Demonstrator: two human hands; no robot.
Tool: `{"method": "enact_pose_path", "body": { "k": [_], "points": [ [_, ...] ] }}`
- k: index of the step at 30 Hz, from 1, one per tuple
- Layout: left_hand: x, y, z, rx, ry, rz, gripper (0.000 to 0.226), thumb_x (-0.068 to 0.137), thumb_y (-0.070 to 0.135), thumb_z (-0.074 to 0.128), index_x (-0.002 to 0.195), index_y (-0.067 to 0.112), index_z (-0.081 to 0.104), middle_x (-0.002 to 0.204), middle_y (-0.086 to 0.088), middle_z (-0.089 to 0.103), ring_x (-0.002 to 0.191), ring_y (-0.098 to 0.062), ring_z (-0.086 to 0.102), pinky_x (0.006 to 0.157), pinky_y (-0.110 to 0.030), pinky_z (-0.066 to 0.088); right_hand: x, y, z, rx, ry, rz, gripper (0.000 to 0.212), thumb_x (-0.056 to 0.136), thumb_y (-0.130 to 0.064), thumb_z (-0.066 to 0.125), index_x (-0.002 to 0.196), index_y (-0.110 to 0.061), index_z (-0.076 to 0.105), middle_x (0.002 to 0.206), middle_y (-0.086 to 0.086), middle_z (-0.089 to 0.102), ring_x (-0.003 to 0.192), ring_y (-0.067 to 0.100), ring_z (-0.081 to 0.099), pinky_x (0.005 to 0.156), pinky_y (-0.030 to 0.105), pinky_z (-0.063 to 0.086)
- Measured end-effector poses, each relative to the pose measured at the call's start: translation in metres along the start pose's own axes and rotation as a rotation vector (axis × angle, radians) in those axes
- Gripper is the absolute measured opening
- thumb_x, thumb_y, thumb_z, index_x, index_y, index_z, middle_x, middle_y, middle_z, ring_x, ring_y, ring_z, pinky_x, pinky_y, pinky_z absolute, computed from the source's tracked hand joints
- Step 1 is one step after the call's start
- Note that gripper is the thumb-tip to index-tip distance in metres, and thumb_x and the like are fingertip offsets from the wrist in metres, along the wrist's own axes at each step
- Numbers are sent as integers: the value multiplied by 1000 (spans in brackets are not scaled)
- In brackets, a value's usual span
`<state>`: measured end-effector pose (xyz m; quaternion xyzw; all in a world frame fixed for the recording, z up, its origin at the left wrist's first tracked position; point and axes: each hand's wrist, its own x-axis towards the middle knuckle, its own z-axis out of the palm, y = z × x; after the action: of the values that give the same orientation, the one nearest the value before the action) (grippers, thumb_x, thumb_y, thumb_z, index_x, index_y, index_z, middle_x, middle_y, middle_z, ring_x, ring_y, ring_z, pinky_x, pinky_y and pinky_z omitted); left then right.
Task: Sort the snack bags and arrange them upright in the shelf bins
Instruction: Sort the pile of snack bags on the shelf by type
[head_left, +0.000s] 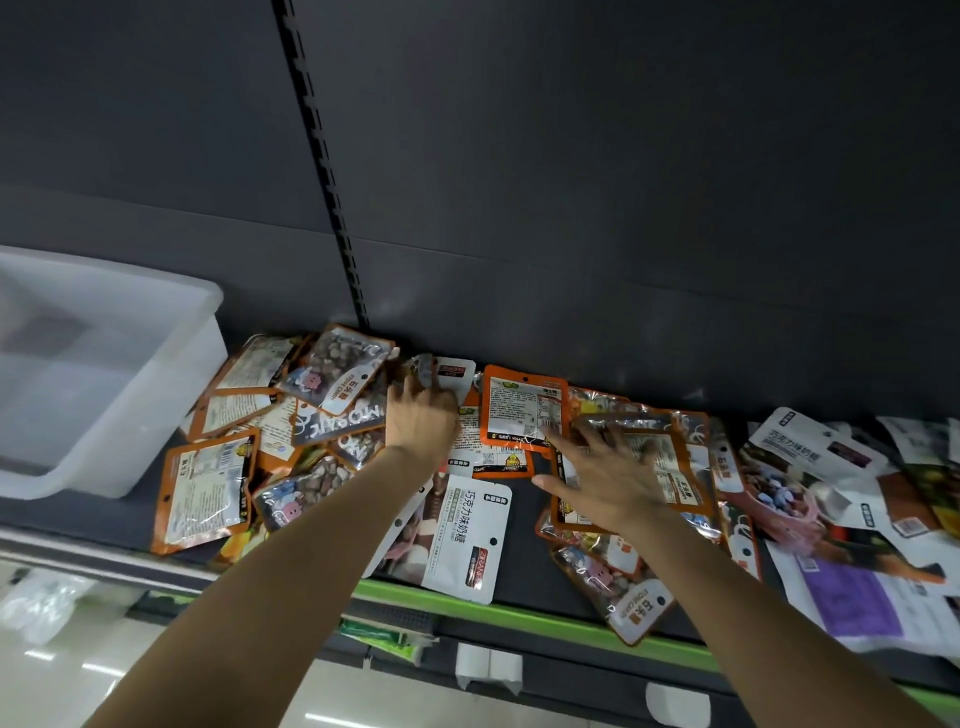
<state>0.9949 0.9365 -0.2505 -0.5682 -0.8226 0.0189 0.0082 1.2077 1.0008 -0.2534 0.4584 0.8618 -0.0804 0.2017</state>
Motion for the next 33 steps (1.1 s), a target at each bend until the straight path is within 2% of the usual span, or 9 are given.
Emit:
{"method": "enact_pose_path", "body": {
  "k": [6, 8, 12, 17, 20, 24, 28, 30, 33],
  "points": [
    [2, -17, -34, -669, 15, -202, 25, 97, 26, 50, 112, 8, 60, 102, -10, 66, 91, -25, 63, 82, -32, 53, -3, -2, -3, -25, -15, 17, 72, 79, -81, 10, 142, -54, -13, 160, -2, -5, 145, 35, -2, 109, 69, 1],
    [-5, -14, -50, -841, 14, -153, 19, 98, 20, 50, 104, 5, 60, 97, -8, 64, 81, -19, 61, 65, -15, 49, -1, -3, -6, 26, -18, 31, 68, 81, -78, 8, 143, -54, -9, 160, -4, -1, 146, 33, 1, 110, 68, 0],
    [-19, 10, -66, -779, 64, 91, 11, 96, 11, 48, 87, 10, 55, 85, -5, 63, 64, -10, 55, 66, -25, 51, -16, -8, -24, 586, 91, 72, 70, 78, -79, 5, 143, -53, 7, 153, 3, 30, 112, 26, 58, 98, 52, 42],
    [-30, 68, -68, -501, -4, 397, 22, 100, 20, 40, 107, 9, 58, 88, -11, 65, 80, -28, 63, 73, -37, 49, -42, 2, -53, 1428, 217, 205, 55, 89, -62, 41, 138, -37, 36, 136, 4, 50, 106, 22, 60, 93, 40, 48],
    [-35, 112, -74, -430, -36, 617, 26, 101, 26, 41, 112, 12, 60, 98, -9, 68, 86, -27, 65, 76, -40, 52, -51, 29, -51, 1699, 346, 292, 29, 98, -11, 47, 126, -13, 50, 119, 16, 61, 93, 31, 64, 65, 35, 59],
    [-37, 162, -85, -478, -135, 657, 37, 101, 34, 41, 134, 21, 49, 123, -6, 62, 110, -24, 58, 89, -34, 46, -77, 99, -33, 1309, 686, 445, 25, 95, -1, 47, 117, -3, 57, 119, 18, 63, 110, 34, 59, 87, 33, 47],
    [-30, 207, -68, -416, -280, 441, 42, 97, 41, 46, 124, 9, 52, 102, -14, 63, 101, -30, 60, 81, -35, 44, -109, 171, -21, 960, 867, 563, 46, 96, -5, 45, 140, -15, 38, 100, 21, 66, 83, 37, 62, 68, 34, 44],
    [-26, 222, -53, -281, -399, 423, 63, 86, 55, 56, 133, 15, 44, 133, -16, 51, 128, -34, 43, 105, -45, 36, -113, 196, -16, 814, 837, 548, 65, 94, 3, 42, 149, -25, 22, 89, 21, 65, 62, 31, 55, 55, 32, 39],
    [-28, 228, -36, -88, -456, 479, 97, 75, 67, 62, 150, 31, 10, 158, -6, 14, 144, -35, 11, 115, -59, 9, -105, 214, -5, 453, 602, 560, 89, 87, 12, 45, 150, -36, 6, 145, 22, 32, 109, 36, 53, 73, 39, 50]
  ]
}}
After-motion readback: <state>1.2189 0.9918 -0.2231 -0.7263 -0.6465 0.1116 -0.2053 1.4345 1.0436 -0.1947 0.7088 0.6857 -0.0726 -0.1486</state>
